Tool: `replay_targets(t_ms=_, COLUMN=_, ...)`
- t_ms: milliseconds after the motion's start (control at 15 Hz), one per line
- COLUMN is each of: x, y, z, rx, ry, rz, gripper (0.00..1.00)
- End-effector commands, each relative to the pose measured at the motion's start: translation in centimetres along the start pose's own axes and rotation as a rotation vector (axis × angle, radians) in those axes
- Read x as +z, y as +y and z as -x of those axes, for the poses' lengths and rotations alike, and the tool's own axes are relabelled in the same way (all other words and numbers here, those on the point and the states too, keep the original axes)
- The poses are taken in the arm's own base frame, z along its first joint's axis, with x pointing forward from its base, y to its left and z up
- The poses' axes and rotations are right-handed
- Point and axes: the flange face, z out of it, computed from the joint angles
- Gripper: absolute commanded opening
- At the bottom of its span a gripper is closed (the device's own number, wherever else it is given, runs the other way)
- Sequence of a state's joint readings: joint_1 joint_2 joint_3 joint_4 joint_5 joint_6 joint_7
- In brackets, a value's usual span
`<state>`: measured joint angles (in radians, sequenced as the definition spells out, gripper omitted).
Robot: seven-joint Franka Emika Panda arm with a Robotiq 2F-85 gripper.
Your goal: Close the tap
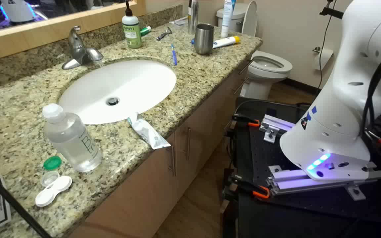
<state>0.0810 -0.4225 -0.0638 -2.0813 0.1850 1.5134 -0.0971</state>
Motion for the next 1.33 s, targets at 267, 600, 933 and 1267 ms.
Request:
replay_targets(t_ms=267, x=0.4, y=8.9, z=-5.7, rx=0.167, ry=0.123, rz=0.039, gripper=1.0)
replay_targets(t_ms=600, x=1.4, y=12.8, z=-11.0, rx=0.294, ry=0.221, rz=0.028, gripper=1.0)
replay_targets(t_ms=933, x=2.2, y=15.5, z=-10.8, rx=0.328, ry=0.254, rz=0.139, gripper=1.0)
replay_targets(t_ms=1267, x=3.6, y=27.7, z=-14.4, rx=0.588, ry=0.488, rz=0.006, gripper=1.0)
